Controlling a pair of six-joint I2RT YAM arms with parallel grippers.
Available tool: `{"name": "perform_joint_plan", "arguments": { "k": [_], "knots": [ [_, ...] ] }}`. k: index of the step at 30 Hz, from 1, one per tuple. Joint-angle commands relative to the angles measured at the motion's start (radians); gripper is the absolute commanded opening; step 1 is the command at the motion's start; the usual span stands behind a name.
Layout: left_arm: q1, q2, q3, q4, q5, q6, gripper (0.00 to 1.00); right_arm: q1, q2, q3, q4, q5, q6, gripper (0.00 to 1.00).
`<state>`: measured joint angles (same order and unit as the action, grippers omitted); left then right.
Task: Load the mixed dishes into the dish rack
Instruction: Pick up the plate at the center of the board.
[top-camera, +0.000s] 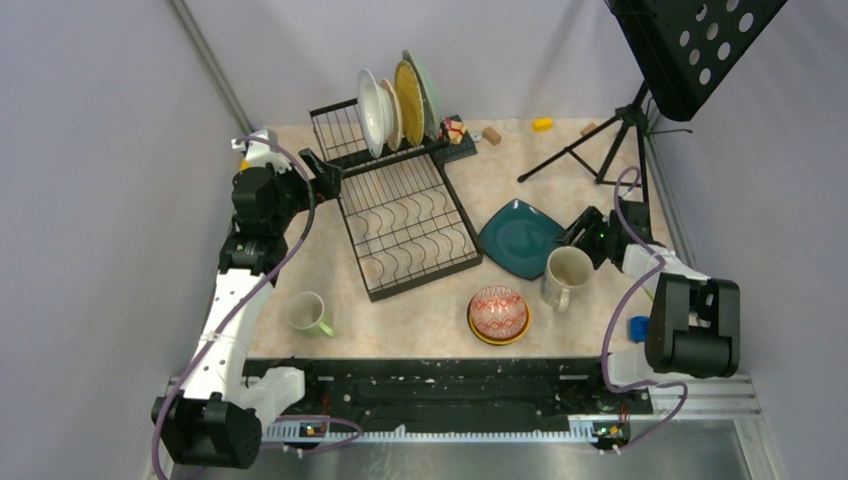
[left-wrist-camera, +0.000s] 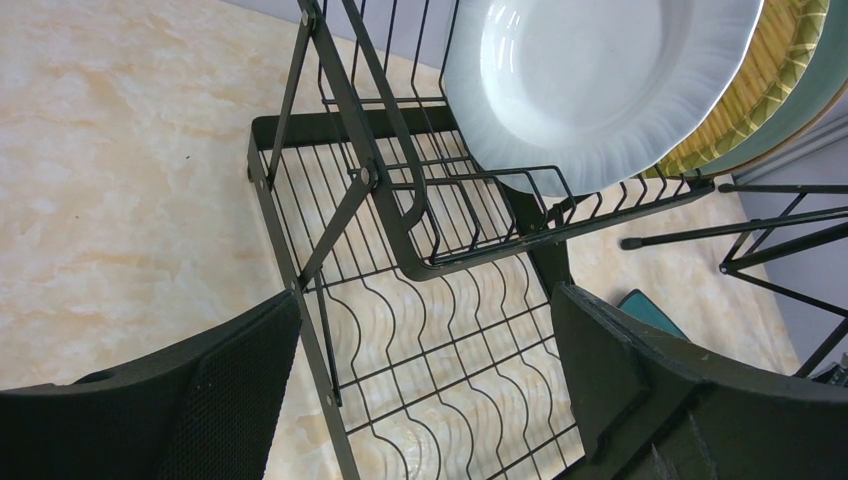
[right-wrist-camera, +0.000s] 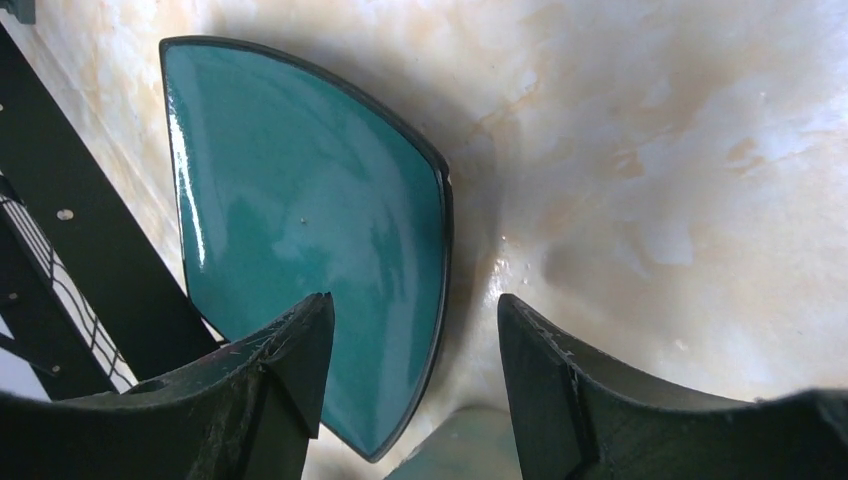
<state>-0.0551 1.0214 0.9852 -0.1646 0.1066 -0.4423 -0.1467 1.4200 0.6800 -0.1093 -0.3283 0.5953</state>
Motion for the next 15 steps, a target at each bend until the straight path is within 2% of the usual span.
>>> {"name": "perform_joint_plan", "arguments": {
  "k": [1, 15],
  "knots": [
    [0.003, -0.005, -0.006, 0.059, 0.009, 0.007, 0.99, -0.011, 0.042, -0.017, 0.115, -0.064, 0.041, 0.62],
    [0.003, -0.001, -0.003, 0.060, 0.012, 0.005, 0.99, -0.011, 0.133, -0.109, 0.348, -0.195, 0.156, 0.61]
  ]
}}
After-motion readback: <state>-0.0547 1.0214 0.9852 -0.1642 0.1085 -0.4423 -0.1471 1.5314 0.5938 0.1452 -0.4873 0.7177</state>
